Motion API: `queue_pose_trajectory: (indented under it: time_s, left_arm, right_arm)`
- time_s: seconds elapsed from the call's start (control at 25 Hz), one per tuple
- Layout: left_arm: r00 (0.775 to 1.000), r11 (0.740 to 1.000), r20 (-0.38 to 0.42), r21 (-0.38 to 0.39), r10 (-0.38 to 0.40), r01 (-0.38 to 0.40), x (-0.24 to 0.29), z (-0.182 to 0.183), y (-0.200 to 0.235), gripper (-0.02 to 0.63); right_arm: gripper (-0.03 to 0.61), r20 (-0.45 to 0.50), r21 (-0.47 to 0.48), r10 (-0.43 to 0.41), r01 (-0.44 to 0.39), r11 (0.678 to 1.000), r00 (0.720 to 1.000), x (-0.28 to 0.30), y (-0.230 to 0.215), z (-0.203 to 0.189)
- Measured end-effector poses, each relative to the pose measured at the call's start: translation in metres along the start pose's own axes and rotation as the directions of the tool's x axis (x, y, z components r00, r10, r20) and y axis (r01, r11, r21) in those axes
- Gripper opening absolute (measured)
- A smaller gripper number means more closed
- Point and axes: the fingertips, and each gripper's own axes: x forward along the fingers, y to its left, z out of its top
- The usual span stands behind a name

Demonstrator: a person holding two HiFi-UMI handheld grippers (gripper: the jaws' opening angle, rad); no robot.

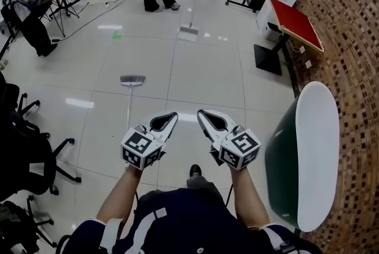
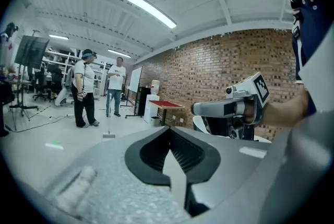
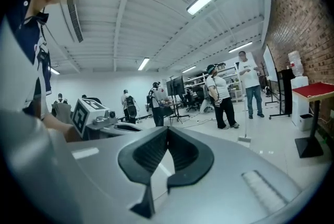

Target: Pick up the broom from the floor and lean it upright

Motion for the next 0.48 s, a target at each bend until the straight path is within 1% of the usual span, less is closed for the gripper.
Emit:
queue_pose_trajectory:
  time_s: [0.12, 0.2, 0.32, 0.48]
  left_arm:
    - [0.997, 0.997, 0.009, -0.010, 0.080, -0.080, 0.027, 0.013, 0.017, 0.000]
    - [0.990, 0.990, 0.010, -0.014, 0.143, -0.142, 0.036, 0.020, 0.031, 0.000]
    - [0.972, 0.972, 0.009, -0.023, 0.234, -0.234, 0.036, 0.027, 0.053, 0.000]
    - [0.940, 0.938, -0.004, -0.060, 0.341, -0.341, 0.019, 0.025, 0.083, 0.000]
  right_arm:
    - [0.005, -0.021, -0.012, 0.078, -0.079, 0.997, 0.997, 0.016, -0.035, 0.007]
    - [0.005, -0.034, -0.025, 0.147, -0.148, 0.989, 0.989, 0.032, -0.050, 0.013]
    - [0.005, -0.047, -0.033, 0.240, -0.242, 0.970, 0.970, 0.061, -0.061, 0.018]
    - [0.005, -0.061, -0.010, 0.337, -0.338, 0.941, 0.939, 0.105, -0.060, 0.016]
